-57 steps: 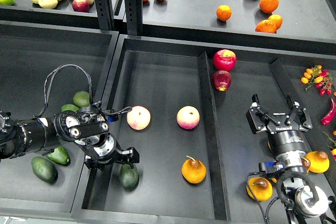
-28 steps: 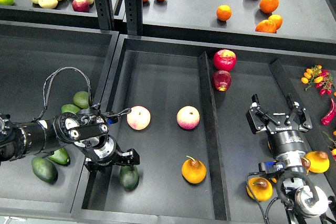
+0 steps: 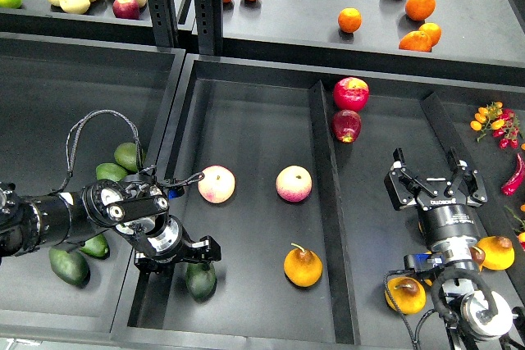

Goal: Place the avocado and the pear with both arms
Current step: 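Close the left gripper around the dark green avocado, then lift the avocado and carry it toward the avocado bin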

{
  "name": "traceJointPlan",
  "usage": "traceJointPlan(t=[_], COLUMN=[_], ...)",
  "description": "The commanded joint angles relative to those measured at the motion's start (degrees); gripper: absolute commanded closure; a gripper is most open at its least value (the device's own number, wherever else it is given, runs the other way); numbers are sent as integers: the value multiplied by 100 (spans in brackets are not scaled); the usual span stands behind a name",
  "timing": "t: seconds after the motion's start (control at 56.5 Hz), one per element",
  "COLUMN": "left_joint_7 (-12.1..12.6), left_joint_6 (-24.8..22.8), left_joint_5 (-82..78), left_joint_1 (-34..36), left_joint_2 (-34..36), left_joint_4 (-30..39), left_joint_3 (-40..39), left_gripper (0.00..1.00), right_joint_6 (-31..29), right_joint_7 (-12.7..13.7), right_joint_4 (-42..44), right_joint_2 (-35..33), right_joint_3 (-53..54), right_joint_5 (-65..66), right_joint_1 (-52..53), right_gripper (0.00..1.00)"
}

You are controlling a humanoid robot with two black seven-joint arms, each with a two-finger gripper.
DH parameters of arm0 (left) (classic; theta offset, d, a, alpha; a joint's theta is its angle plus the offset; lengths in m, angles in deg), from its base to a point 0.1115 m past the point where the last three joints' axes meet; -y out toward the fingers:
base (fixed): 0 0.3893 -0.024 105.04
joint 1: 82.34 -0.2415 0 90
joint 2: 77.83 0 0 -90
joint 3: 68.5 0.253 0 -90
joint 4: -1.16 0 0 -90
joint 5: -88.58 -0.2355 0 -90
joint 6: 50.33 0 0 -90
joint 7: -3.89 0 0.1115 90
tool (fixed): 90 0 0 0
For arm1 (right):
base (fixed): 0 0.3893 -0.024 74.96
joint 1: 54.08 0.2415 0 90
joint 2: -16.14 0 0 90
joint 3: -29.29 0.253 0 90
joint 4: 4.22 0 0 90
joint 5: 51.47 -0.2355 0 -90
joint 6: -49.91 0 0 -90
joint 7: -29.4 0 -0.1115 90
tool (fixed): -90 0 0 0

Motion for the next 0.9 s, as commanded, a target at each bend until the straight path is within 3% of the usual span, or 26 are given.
traceJointPlan(t=[0.0, 0.283, 0.884], left_joint_7=[-1, -1, -1], left_joint_6=[0, 0, 0], left_joint_5=[8, 131, 623], left_joint_1=[-1, -1, -10], left_joint_2=[0, 0, 0], left_joint_4=[22, -22, -22], left_joint_3=[-56, -65, -65], left_gripper=[11, 19, 50], right_joint_6=[0, 0, -9], right_joint_7=[0, 0, -9], right_joint_4=[12, 12, 21], right_joint_2=[0, 0, 0], right_joint_3=[0, 0, 0], right_joint_5=[0, 0, 0], right_joint_1=[0, 0, 0], right_gripper=[0, 0, 0])
